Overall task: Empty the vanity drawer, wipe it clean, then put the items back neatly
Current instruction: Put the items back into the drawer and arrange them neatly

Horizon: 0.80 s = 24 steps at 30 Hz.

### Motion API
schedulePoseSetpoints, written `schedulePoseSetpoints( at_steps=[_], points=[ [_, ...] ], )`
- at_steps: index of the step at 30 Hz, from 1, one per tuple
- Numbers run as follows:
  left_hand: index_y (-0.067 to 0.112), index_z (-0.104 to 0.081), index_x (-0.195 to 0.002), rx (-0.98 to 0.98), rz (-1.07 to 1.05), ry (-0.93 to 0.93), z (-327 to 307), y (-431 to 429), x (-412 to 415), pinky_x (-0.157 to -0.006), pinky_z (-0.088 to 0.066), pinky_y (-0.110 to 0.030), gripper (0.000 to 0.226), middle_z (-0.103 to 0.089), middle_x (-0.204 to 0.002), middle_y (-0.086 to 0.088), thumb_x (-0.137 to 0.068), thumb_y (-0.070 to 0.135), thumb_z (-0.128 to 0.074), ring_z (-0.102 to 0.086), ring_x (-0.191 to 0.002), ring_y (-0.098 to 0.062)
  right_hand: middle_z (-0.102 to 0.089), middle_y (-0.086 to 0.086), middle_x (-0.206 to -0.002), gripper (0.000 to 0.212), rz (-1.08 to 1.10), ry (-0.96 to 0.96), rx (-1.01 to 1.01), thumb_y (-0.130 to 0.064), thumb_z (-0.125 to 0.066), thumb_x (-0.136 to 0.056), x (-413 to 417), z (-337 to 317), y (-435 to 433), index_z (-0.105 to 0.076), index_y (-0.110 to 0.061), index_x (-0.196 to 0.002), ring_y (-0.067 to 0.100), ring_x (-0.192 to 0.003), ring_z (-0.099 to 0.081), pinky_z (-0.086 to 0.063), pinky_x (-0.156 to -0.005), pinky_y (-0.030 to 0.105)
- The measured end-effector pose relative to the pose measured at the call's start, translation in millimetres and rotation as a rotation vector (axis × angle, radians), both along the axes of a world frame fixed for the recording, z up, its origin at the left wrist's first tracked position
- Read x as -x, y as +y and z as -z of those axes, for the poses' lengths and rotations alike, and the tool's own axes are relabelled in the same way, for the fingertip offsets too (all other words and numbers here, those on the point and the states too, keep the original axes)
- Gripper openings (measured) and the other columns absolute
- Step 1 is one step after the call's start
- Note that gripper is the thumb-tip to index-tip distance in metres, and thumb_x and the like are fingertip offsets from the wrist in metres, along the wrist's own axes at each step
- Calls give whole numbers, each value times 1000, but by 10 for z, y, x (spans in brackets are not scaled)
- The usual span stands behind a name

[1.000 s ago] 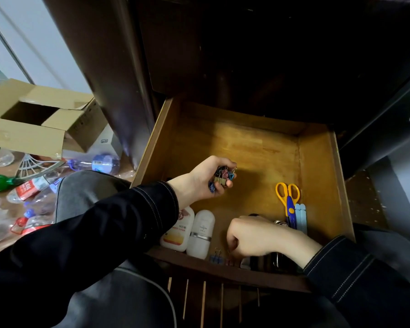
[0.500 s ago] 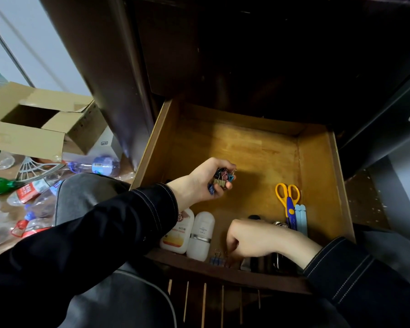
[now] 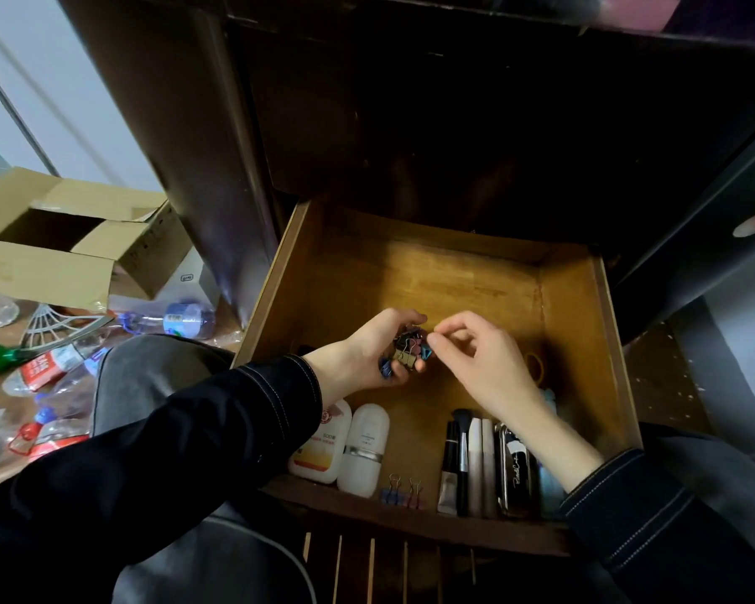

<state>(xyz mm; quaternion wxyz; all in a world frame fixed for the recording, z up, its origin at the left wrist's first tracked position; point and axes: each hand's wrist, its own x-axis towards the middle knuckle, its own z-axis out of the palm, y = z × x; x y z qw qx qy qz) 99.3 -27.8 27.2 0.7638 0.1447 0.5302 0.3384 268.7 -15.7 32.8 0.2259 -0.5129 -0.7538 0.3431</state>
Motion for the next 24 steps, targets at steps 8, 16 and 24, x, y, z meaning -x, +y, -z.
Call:
schedulePoseSetpoints(
  at_steps=[8, 16, 24],
  points=[
    [6, -50, -95, -43, 50, 82, -4, -21, -43, -33, -26, -15, 18, -55, -72, -7, -99, 23, -46, -52, -54, -16, -68, -16, -80, 6, 1, -1, 6, -24, -72, -90, -12, 80, 33, -73, -28, -86, -5, -79, -60, -42, -63, 15],
    [5, -51, -96, -85, 75, 200, -12, -13, -86, -33, -24, -16, 18, -55, -65, -8, -100, 22, -46, -53, -44, -14, -70, -9, -71, 13, 30, -11, 99, -30, -68, -91, 5, 73, 52, -71, -28, -79, 8, -70, -64, -50, -64, 34],
    [10, -50, -79, 33, -84, 193, 47, 30, 29, -34, -26, -16, 19, -57, -76, -8, -94, 20, -45, -50, -54, -16, -68, -12, -65, 10, -58, -121, 273, -27, -69, -85, -31, 129, 52, -70, -25, -76, 6, -61, -59, -46, -61, 29]
  ],
)
